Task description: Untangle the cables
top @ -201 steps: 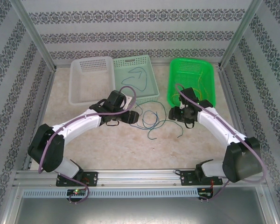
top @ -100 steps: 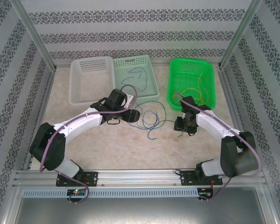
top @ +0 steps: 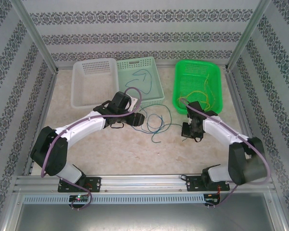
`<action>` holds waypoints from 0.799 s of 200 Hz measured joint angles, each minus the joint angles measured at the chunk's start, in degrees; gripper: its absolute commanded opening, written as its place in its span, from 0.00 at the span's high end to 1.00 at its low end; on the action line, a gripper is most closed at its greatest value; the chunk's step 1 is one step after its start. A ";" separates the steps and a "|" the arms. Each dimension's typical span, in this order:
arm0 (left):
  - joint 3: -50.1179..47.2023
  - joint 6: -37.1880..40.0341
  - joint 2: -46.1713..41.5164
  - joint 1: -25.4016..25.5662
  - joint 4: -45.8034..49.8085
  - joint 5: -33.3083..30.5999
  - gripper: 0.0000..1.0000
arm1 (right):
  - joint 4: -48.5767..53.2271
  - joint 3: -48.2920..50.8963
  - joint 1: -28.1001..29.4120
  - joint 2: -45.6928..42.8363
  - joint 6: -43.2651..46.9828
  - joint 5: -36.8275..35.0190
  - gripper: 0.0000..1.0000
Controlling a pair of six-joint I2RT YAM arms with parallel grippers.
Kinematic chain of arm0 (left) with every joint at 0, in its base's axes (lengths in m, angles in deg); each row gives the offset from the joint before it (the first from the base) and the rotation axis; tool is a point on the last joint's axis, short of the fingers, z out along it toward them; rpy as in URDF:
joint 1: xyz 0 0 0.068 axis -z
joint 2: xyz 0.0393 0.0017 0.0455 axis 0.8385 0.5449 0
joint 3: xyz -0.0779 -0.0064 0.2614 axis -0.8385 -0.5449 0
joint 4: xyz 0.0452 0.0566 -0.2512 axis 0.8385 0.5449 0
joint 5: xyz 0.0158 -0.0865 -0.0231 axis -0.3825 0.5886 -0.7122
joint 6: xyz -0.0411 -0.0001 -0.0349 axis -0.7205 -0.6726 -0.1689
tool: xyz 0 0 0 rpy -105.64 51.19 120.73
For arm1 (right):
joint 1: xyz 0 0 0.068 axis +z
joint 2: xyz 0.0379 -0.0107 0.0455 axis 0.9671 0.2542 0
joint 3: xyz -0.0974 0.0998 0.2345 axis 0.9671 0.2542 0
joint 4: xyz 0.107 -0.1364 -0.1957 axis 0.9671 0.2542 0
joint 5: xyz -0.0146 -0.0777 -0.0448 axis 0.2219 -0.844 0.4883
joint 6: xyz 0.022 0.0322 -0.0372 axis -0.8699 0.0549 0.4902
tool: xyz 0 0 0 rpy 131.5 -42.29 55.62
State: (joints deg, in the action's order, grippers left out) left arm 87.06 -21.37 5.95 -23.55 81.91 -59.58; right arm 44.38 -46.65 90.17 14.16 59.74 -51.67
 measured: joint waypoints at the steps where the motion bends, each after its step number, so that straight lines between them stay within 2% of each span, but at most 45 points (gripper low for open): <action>1: 0.00 0.00 0.00 0.00 0.00 0.00 0.28 | 0.04 0.00 0.04 -0.17 0.02 -0.17 1.00; 40: 0.00 -0.04 0.00 0.00 -0.15 0.04 0.28 | 4.46 -5.09 8.50 -14.40 1.53 -9.11 1.00; 89: 1.31 -0.48 1.31 0.00 -0.74 1.16 0.28 | 4.15 -8.94 13.64 -30.29 1.25 -19.65 1.00; 125: 1.31 -1.60 1.31 0.02 -3.67 2.73 0.28 | 2.99 -8.98 17.97 -33.73 1.25 -25.35 1.00; 160: 0.44 -2.71 0.17 0.76 -9.05 4.72 0.28 | -1.49 -8.13 19.78 -34.07 0.70 -26.84 1.00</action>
State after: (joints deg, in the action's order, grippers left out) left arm 87.49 -24.08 6.12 -22.79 72.86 -54.86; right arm 42.90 -54.78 109.95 -19.92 60.44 -78.51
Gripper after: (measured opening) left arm 0.717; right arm 0.066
